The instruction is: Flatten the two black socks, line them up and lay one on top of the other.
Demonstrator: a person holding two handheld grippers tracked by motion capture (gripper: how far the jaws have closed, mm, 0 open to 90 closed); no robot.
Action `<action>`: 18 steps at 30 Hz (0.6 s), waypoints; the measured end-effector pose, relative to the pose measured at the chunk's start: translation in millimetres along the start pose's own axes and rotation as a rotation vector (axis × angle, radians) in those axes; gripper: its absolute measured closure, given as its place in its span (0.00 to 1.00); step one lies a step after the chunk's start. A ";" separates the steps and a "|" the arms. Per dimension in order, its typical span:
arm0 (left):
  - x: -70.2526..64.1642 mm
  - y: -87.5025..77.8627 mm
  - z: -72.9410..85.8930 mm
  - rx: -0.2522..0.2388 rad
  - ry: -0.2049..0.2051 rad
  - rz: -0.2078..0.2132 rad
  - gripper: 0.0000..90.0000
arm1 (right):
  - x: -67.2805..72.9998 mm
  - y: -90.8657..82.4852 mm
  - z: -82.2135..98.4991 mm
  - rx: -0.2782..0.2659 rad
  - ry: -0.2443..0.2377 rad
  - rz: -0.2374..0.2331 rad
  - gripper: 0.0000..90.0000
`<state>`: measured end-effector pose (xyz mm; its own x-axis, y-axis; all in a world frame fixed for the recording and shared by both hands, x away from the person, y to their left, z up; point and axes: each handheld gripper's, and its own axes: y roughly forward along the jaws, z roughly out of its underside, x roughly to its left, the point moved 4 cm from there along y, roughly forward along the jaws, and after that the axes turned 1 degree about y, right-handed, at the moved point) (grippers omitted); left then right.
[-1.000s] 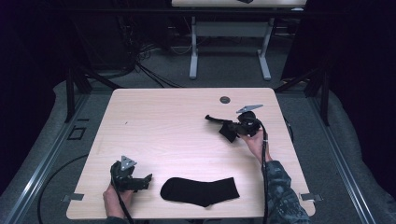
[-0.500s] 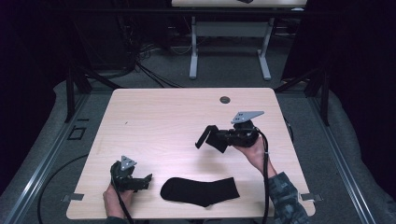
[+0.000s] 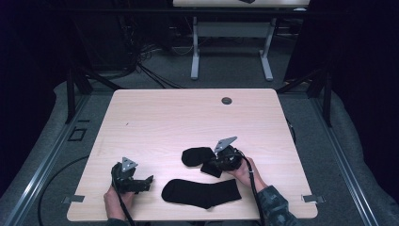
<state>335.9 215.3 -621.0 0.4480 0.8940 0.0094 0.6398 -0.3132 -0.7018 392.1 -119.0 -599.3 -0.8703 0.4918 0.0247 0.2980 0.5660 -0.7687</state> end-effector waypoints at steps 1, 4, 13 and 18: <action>0.0 0.0 0.0 0.000 0.000 0.000 0.00 | -0.2 -0.4 -0.1 0.006 -0.008 0.007 0.84; 0.0 0.0 -0.1 -0.001 -0.001 0.000 0.00 | 0.4 -1.4 -0.7 0.008 -0.012 0.018 0.65; -9.7 -5.9 -18.8 -0.012 0.057 0.078 0.06 | -1.3 -43.2 -1.3 -0.091 0.061 0.070 0.42; -43.0 -11.6 -59.1 -0.043 0.184 0.185 0.14 | 7.4 -56.0 5.6 -0.108 0.121 0.066 0.42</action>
<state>346.1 161.5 -571.2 0.6635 0.7480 0.0161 0.5606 -0.4827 -0.6728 366.8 -150.8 -559.6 -0.7958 0.6028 0.0582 0.3989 0.5941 -0.6985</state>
